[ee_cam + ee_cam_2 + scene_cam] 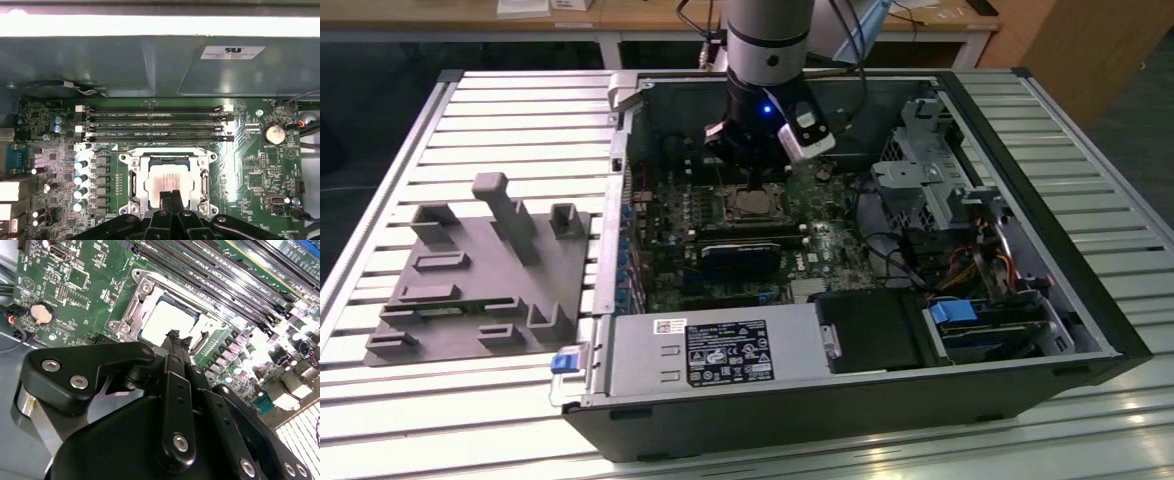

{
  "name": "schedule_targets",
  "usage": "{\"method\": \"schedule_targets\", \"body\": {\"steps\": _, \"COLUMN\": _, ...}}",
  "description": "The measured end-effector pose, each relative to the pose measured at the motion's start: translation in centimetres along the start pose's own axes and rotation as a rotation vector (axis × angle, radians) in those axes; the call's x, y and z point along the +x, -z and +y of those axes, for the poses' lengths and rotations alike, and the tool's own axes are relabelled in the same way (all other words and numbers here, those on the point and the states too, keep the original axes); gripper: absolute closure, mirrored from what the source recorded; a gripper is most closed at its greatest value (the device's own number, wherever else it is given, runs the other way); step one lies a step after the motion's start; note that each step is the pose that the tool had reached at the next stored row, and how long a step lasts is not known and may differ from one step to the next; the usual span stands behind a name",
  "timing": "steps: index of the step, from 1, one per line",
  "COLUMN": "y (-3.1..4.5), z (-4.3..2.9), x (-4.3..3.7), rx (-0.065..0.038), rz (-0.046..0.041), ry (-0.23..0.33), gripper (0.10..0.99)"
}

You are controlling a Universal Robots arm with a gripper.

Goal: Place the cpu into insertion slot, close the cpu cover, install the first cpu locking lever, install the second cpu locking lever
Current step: 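Close the cpu cover, then install the first cpu locking lever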

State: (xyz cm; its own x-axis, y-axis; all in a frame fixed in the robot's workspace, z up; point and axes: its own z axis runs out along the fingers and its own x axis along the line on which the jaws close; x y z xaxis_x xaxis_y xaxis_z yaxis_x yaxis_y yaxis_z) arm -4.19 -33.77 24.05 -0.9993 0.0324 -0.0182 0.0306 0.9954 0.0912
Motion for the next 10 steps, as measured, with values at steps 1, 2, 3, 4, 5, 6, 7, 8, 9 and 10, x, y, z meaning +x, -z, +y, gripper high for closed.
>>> {"method": "schedule_targets", "body": {"steps": 1, "y": 0.00, "z": 0.00, "x": 0.00, "rx": 0.000, "rz": -0.0001, "ry": 0.000, "gripper": 0.984}}
{"method": "schedule_targets", "body": {"steps": 2, "y": 0.00, "z": 0.00, "x": 0.00, "rx": 0.000, "rz": -0.0002, "ry": 0.000, "gripper": 0.984}}
{"method": "schedule_targets", "body": {"steps": 3, "y": 0.00, "z": 0.00, "x": 0.00, "rx": 0.000, "rz": -0.0001, "ry": 0.000, "gripper": 0.984}}
{"method": "schedule_targets", "body": {"steps": 4, "y": 0.02, "z": 0.00, "x": 0.00, "rx": 0.000, "rz": 0.0000, "ry": 0.000, "gripper": 0.984}}
{"method": "schedule_targets", "body": {"steps": 5, "y": 0.02, "z": 0.00, "x": 0.00, "rx": 0.000, "rz": 0.0000, "ry": 0.000, "gripper": 0.984}}
{"method": "schedule_targets", "body": {"steps": 6, "y": 0.04, "z": 0.00, "x": 0.00, "rx": 0.000, "rz": 0.0000, "ry": 0.000, "gripper": 0.984}}
{"method": "schedule_targets", "body": {"steps": 7, "y": 0.05, "z": 0.00, "x": 0.00, "rx": 0.000, "rz": 0.0000, "ry": 0.000, "gripper": 0.984}}
{"method": "schedule_targets", "body": {"steps": 8, "y": 0.06, "z": 0.00, "x": 0.00, "rx": 0.000, "rz": 0.0000, "ry": 0.000, "gripper": 0.984}}
{"method": "schedule_targets", "body": {"steps": 9, "y": 0.06, "z": 0.00, "x": 0.00, "rx": 0.000, "rz": 0.0000, "ry": 0.000, "gripper": 0.984}}
{"method": "schedule_targets", "body": {"steps": 10, "y": 0.06, "z": 0.00, "x": 0.00, "rx": 0.000, "rz": 0.0000, "ry": 0.000, "gripper": 0.984}}
